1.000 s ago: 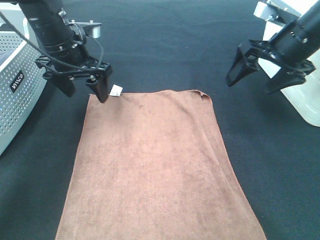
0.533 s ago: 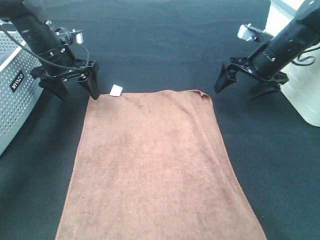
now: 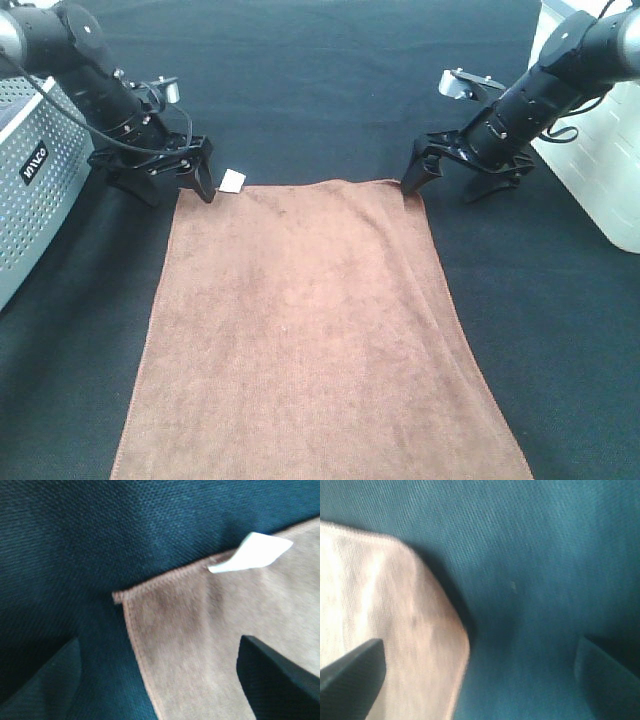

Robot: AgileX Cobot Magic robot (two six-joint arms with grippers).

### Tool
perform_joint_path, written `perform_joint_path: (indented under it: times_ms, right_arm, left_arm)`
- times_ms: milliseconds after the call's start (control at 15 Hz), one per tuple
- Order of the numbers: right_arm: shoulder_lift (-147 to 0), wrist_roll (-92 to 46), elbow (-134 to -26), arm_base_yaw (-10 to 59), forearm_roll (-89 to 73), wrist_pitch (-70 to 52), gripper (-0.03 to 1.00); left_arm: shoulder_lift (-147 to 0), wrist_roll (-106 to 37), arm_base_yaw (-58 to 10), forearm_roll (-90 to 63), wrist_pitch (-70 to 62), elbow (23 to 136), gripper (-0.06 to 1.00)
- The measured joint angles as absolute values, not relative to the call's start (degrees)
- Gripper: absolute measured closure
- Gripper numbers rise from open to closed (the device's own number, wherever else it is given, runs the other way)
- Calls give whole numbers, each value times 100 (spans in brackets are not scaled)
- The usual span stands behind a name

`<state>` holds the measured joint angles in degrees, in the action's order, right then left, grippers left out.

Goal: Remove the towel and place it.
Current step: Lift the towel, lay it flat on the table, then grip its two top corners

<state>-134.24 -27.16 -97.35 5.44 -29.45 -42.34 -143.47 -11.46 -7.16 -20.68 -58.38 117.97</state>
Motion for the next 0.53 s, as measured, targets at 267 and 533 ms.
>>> perform_joint_path:
  times_ms: [267, 533]
  right_arm:
    - [-13470, -2790, -9746, 768, -2951, -3867, 2]
    - [-13476, -2785, -9746, 865, -2785, -3787, 3]
  left_arm:
    - [-14376, -1220, -710, -2154, -5810, 11814, 15]
    - [-14376, -1203, -710, -2338, -5810, 11814, 15]
